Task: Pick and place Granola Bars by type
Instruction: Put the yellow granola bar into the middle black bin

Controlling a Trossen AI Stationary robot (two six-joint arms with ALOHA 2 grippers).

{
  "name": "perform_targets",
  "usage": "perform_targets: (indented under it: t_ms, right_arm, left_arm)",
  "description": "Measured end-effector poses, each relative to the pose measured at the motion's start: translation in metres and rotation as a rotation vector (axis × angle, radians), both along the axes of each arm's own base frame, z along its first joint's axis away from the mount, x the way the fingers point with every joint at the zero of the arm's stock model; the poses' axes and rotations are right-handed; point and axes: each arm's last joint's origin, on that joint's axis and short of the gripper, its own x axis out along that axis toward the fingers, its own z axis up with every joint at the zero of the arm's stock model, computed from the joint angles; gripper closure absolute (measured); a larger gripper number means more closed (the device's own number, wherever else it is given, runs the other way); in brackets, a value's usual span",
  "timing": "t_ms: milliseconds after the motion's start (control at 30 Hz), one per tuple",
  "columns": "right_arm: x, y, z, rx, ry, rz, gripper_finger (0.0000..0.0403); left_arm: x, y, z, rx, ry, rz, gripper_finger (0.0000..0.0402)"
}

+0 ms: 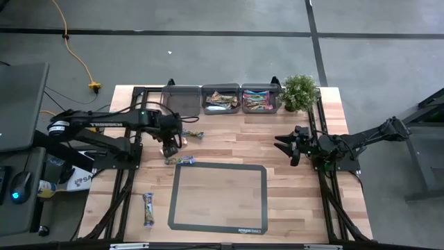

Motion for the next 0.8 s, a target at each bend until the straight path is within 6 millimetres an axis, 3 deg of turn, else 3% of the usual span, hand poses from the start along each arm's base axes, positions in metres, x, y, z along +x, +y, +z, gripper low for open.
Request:
perform_targets:
  t_ms: [133, 400, 800]
  right_arm:
    - [0.0, 0.0, 0.0, 0.024, -0.005, 0.003, 0.0226]
    - [0.0, 0.0, 0.0, 0.037, -0.008, 0.003, 0.0226]
    - [0.0, 0.001, 0.0, 0.039, -0.007, 0.027, 0.0226]
  left_arm:
    - [0.005, 0.004, -0.005, -0.021, 0.007, 0.033, 0.0221]
    - [-0.001, 0.035, -0.023, -0.197, -0.054, 0.132, 0.0221]
    - [-0.011, 0.053, -0.037, -0.135, -0.008, 0.156, 0.0221]
